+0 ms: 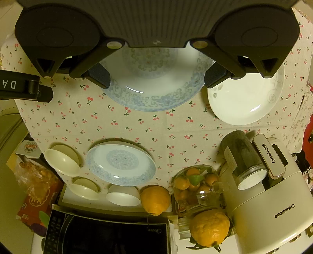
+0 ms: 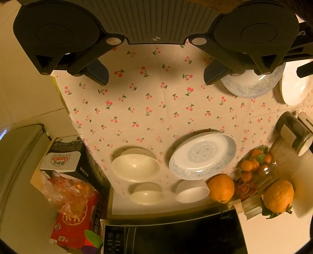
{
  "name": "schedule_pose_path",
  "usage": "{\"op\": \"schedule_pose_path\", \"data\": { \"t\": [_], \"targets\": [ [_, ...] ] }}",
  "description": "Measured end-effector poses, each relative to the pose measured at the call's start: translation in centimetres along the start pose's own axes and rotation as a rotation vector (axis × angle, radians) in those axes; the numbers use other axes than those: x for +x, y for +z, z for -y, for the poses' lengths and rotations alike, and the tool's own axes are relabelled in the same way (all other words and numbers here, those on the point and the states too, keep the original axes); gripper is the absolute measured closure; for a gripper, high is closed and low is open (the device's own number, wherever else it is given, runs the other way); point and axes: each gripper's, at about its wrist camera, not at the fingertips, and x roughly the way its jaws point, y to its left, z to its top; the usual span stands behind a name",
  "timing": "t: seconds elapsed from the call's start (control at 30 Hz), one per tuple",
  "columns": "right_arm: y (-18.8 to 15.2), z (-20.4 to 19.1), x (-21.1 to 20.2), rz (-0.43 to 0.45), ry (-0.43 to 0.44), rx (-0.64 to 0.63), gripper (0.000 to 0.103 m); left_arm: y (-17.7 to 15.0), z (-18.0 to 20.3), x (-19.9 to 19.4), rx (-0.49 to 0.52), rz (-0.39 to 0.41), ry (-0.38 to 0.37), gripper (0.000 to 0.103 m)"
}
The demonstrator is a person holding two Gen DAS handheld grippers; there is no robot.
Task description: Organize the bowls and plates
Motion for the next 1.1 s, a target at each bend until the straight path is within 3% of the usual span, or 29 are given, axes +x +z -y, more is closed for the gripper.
{"op": "schedule_pose_path", "data": {
  "t": [1.1],
  "targets": [
    [-0.04,-0.15,0.19,-0.017,0.005,0.012,0.0,-0.43,0.06,0.06,0.001,0.004,-0.001,0.0]
  ]
}}
